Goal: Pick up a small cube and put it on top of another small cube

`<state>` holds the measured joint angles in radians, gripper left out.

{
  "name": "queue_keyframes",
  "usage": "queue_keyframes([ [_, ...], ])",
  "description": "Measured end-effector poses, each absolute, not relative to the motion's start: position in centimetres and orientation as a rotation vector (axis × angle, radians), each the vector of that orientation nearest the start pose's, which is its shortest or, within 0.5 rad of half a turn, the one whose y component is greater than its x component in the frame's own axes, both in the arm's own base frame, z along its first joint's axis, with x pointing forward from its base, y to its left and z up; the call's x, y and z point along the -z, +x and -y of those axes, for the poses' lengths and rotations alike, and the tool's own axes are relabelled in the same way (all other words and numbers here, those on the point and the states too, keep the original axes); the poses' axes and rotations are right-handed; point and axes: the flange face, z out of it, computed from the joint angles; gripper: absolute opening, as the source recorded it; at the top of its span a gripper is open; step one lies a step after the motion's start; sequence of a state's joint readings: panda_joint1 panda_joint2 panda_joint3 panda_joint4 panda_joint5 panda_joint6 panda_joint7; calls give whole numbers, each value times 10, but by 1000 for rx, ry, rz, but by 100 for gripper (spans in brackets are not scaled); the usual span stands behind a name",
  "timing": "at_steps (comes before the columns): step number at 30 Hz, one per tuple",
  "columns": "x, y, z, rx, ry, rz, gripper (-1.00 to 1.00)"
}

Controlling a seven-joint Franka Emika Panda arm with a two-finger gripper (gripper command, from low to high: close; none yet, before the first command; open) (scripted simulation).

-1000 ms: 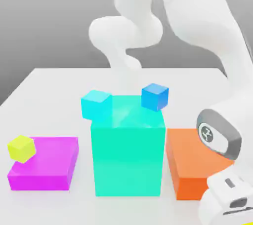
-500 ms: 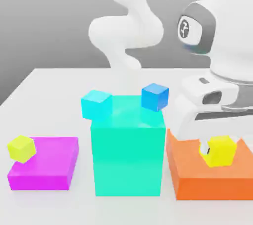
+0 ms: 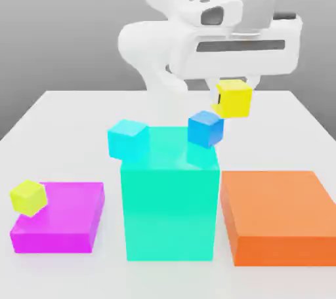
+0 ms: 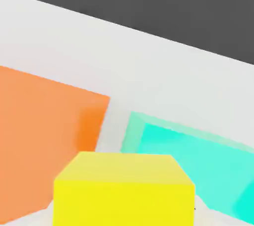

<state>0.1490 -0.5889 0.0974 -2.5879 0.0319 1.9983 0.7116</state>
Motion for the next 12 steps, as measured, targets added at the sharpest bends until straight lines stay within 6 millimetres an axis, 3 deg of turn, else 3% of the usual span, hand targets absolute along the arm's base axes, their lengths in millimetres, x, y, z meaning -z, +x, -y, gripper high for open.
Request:
queue_keyframes([
  [4, -460, 319, -76, 0, -3054, -742, -100],
  [8, -416, 313, -73, -5, -3049, -734, -100],
  [9, -404, 312, -73, -5, -3049, -734, 100],
  [12, -404, 312, -73, -5, -3049, -734, 100],
])
